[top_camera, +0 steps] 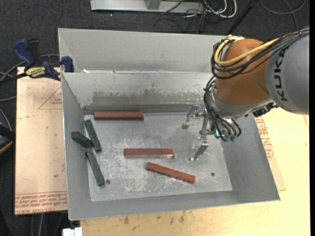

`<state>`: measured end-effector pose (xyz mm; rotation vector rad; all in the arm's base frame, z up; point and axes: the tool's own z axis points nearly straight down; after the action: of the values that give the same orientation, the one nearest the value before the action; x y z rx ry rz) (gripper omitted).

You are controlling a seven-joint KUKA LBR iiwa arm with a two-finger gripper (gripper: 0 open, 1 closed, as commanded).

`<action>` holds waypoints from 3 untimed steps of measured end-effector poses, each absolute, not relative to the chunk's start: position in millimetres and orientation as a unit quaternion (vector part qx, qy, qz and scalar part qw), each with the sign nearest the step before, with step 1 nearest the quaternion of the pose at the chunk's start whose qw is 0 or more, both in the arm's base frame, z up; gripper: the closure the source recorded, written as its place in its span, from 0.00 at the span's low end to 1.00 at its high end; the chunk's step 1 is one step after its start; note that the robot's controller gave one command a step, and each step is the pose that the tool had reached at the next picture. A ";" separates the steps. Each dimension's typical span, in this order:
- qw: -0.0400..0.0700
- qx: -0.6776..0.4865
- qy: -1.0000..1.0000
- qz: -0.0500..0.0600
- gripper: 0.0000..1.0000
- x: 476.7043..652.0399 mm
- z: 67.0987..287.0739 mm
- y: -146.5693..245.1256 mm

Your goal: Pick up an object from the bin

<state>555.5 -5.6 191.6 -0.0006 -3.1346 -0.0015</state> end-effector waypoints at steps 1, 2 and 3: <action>0.000 0.000 -1.000 0.000 0.00 557.2 195.9 -5.6; -0.005 -0.011 -1.000 0.000 0.00 552.2 154.0 9.3; -0.002 0.129 -0.992 -0.001 1.00 569.5 80.4 13.7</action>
Offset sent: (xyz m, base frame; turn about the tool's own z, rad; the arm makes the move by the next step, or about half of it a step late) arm -0.0146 0.0357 -0.0970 0.0463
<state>569.5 13.7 80.4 0.4070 -3.1185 -0.0028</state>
